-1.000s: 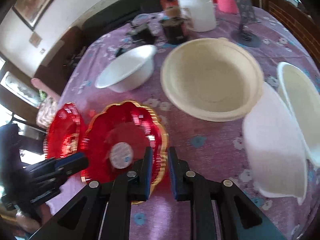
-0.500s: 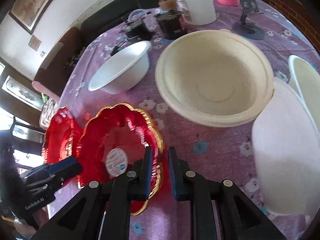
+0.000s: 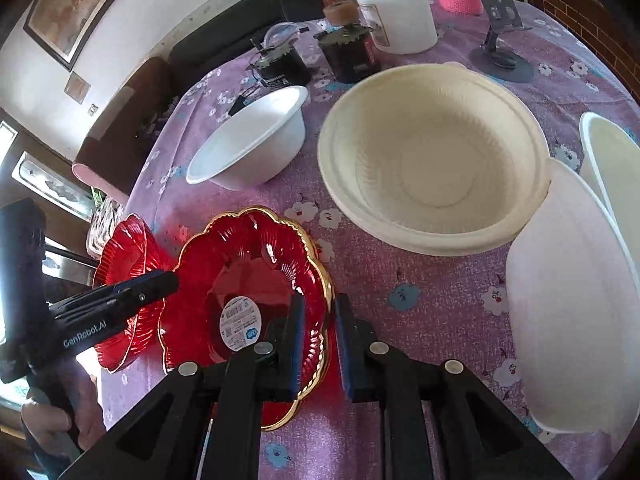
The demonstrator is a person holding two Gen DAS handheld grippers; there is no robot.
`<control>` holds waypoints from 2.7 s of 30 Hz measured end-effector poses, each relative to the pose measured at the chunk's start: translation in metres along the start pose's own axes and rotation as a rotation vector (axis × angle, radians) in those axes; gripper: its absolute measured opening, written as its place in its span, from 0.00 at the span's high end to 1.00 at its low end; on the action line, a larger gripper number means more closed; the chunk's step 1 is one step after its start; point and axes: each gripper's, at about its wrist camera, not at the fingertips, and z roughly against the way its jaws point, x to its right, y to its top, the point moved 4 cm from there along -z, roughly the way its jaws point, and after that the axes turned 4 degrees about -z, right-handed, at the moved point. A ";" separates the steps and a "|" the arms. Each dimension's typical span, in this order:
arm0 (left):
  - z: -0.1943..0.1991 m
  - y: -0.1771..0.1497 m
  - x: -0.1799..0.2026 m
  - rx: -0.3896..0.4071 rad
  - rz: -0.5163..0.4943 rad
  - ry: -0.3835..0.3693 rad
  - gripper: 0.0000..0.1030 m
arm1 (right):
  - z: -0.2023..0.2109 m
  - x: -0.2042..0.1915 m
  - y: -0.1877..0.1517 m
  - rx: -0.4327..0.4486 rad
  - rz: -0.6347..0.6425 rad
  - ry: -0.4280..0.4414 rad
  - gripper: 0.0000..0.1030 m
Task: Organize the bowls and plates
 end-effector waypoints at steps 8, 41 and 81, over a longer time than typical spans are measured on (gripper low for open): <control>-0.005 -0.006 0.012 -0.016 -0.024 0.012 0.74 | -0.002 0.004 -0.002 -0.003 -0.023 0.015 0.83; 0.030 -0.089 0.017 0.005 -0.035 -0.076 0.55 | 0.015 0.005 -0.031 -0.021 0.026 0.005 0.81; 0.026 -0.086 0.021 0.021 -0.034 -0.069 0.68 | 0.029 -0.006 -0.049 0.000 0.033 -0.054 0.85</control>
